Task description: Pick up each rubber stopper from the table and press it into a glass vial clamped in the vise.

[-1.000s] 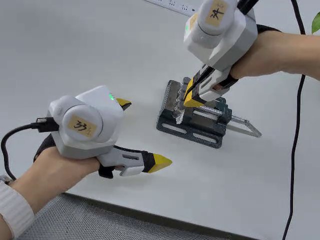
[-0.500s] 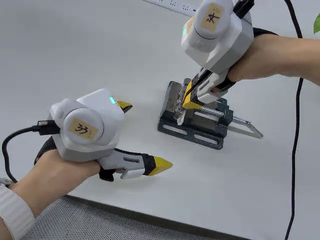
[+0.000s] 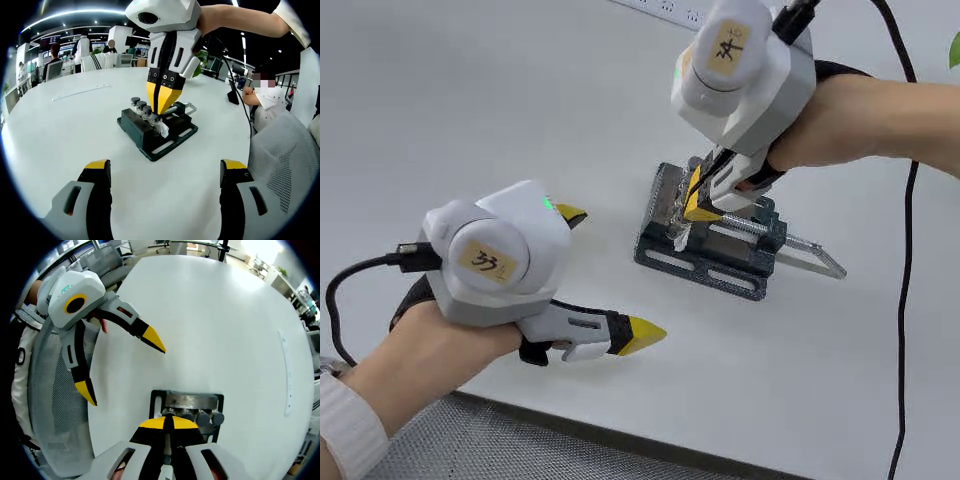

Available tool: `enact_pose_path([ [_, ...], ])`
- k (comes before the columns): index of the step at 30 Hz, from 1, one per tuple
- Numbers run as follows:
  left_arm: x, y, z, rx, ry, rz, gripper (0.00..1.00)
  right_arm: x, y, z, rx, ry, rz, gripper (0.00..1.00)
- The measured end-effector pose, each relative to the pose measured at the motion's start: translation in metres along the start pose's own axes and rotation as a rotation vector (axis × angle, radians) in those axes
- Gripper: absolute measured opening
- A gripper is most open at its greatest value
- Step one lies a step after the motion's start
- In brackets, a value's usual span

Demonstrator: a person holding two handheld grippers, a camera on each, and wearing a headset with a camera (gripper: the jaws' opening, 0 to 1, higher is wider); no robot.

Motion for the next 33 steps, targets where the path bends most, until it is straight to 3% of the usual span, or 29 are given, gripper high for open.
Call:
enact_pose_path([
  [10, -0.0001, -0.0003, 0.0004, 0.002, 0.004, -0.001, 0.89, -0.0004, -0.0012, 0.0003, -0.001, -0.011, -0.001, 0.00],
  [12, -0.0003, -0.0003, 0.0008, 0.002, 0.006, -0.001, 0.89, -0.0003, -0.0022, -0.0023, -0.025, 0.020, -0.001, 0.00],
  [17, -0.0016, 0.0002, 0.0009, 0.001, 0.013, -0.006, 0.89, -0.0011, -0.0017, -0.0037, -0.044, 0.008, -0.004, 0.00],
  [27, -0.0009, 0.0004, -0.0002, -0.002, 0.007, -0.004, 0.89, 0.0009, -0.0007, -0.0029, -0.012, -0.026, 0.000, 0.00],
  [31, -0.0020, 0.0024, -0.0011, 0.001, 0.006, -0.007, 0.89, -0.0028, -0.0003, -0.0007, 0.003, 0.009, 0.024, 0.00],
  [33, -0.0022, 0.0029, -0.0016, 0.001, 0.004, -0.009, 0.89, -0.0029, -0.0003, -0.0007, 0.008, -0.008, 0.027, 0.00],
])
Point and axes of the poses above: the centre of the closed fingertips' face, and the gripper's own axes: y roughly backward along the fingers, x roughly to its right, z roughly out of its underside, the point moved 6 cm from there along y, roughly backward along the fingers, and after that the axes turned 7 degrees about y, right-handed, at the moved point
